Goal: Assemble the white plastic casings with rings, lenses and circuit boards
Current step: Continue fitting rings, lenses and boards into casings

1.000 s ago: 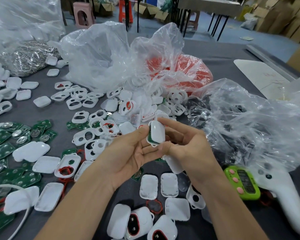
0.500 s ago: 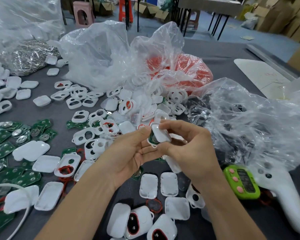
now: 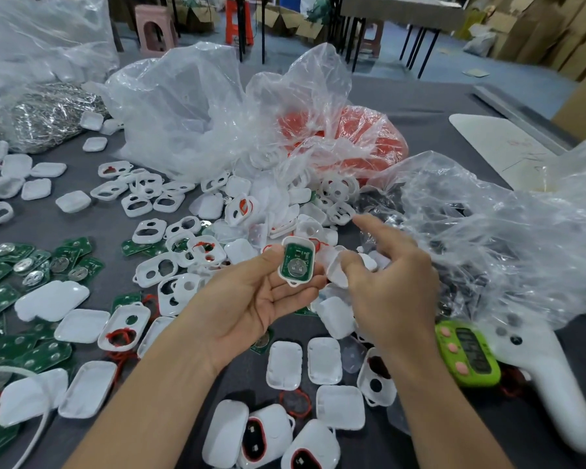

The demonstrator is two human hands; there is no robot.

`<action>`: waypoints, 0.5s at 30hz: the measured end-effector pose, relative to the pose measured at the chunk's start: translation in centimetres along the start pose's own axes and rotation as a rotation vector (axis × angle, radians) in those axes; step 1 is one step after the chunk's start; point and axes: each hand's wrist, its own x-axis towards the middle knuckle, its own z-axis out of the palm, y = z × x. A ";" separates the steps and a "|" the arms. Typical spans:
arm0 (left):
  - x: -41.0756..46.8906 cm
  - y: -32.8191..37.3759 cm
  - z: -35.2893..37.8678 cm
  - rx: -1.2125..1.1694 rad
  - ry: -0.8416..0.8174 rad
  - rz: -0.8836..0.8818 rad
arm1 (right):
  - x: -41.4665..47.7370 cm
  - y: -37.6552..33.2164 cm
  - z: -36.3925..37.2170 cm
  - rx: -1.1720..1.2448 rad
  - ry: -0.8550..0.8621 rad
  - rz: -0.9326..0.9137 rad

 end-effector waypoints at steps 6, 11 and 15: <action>-0.1 -0.1 -0.3 0.060 0.000 0.051 | -1.4 -0.9 0.7 0.118 -0.186 -0.180; -0.3 -0.2 -0.1 0.118 0.028 0.073 | -1.6 -1.0 1.1 0.061 -0.173 -0.221; -0.3 -0.2 0.1 0.119 0.022 0.059 | -1.0 -1.1 0.4 0.225 -0.209 -0.083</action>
